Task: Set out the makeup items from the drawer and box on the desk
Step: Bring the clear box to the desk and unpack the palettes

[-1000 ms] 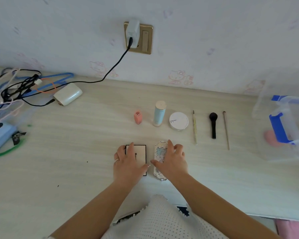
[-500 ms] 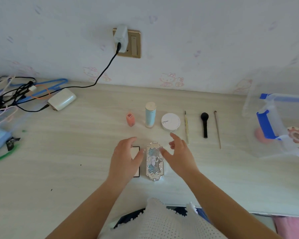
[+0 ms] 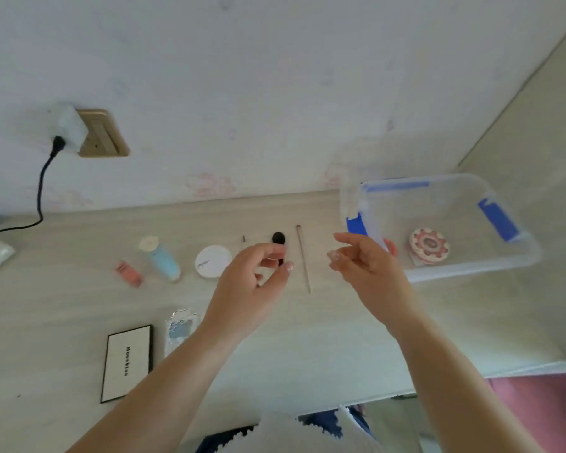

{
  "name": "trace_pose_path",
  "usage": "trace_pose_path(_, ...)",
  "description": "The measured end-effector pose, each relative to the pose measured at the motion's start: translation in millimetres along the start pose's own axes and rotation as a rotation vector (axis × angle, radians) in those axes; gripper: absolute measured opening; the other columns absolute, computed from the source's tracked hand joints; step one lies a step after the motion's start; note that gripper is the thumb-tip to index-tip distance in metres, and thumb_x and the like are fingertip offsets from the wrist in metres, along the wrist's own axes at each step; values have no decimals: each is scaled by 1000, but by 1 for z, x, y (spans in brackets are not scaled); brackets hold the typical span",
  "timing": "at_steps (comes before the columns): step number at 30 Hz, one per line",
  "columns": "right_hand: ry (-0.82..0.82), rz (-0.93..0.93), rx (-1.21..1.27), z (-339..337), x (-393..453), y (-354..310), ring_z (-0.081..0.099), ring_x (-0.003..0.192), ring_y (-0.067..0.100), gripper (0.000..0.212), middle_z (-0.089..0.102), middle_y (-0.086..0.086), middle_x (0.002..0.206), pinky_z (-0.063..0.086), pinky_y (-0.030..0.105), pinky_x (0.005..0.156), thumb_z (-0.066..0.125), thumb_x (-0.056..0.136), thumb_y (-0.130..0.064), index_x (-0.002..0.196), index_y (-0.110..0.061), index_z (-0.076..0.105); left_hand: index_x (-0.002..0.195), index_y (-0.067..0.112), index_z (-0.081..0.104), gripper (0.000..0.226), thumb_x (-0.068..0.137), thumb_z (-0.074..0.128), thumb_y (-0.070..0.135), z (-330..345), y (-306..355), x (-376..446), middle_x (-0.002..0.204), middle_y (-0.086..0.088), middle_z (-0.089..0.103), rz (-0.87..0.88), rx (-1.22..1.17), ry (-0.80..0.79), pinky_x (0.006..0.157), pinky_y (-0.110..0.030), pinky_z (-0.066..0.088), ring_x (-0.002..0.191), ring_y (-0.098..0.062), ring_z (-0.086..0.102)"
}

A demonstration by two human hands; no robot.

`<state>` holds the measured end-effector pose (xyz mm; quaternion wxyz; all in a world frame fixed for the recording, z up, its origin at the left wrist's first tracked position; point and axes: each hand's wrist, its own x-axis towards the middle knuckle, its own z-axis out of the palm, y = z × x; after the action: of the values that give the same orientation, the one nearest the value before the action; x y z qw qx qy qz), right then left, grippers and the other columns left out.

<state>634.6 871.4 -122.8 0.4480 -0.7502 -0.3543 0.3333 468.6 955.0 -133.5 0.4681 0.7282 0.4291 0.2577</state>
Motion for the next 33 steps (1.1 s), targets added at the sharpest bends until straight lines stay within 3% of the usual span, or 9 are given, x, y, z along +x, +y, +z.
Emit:
trace_pose_path(3,73,-29,48,-58,9,8,62,86,12,18,68,-10,82,49,33,83,64,87,-27,95,-42,57,108,26,64,21,87,62,20,38,28,13,106,16,63,40,-36,-3,75,-4,43,94,10,56)
trace_pose_path(7,102,-54,82,-139,28,26,63,81,14,25,68,-6,87,49,38,85,63,88,-17,95,-40,60,101,35,62,21,87,62,20,92,66,35,106,15,63,77,-54,28,75,-3,41,95,9,57)
trace_pose_path(9,115,-53,71,-173,42,34,62,80,14,24,67,-1,91,51,29,79,62,88,-17,97,-38,60,96,42,58,25,86,62,19,118,84,48,103,18,61,97,-52,48,73,-2,41,91,10,57)
trace_pose_path(12,112,-15,67,-210,66,44,59,67,-5,24,62,-1,90,43,4,59,60,90,-12,112,-21,59,95,43,56,26,86,64,21,152,105,64,100,24,56,118,-30,52,73,-2,41,90,8,56)
trace_pose_path(14,56,16,-42,-227,84,52,59,75,-4,32,61,-1,100,42,7,60,63,88,-19,120,-18,57,102,36,57,23,86,65,22,175,111,77,101,24,54,139,22,40,80,-7,42,95,9,54)
trace_pose_path(16,-58,55,-228,-232,102,60,58,97,9,45,56,4,121,43,19,76,66,86,-26,129,-20,52,110,28,58,28,85,67,21,193,108,91,106,19,55,121,89,3,91,-21,45,100,3,54)
trace_pose_path(20,-296,17,-594,-237,132,75,46,126,20,66,41,8,141,38,28,101,66,85,-33,142,-19,36,132,20,49,52,84,67,31,225,97,119,135,-1,48,-91,368,-156,108,-33,35,125,-16,46)
trace_pose_path(27,-544,-9,-1082,-217,169,115,45,120,33,75,35,14,136,42,38,96,62,83,-46,142,-19,27,146,21,28,72,84,62,33,256,71,151,146,-8,34,-339,689,-523,109,-36,35,133,-26,39)
trace_pose_path(33,-640,-44,-1186,-204,186,134,48,116,32,83,39,14,131,43,38,91,70,76,-46,141,-16,28,141,14,29,74,79,63,39,274,48,162,130,-13,44,-334,950,-583,99,-43,44,118,-32,49)
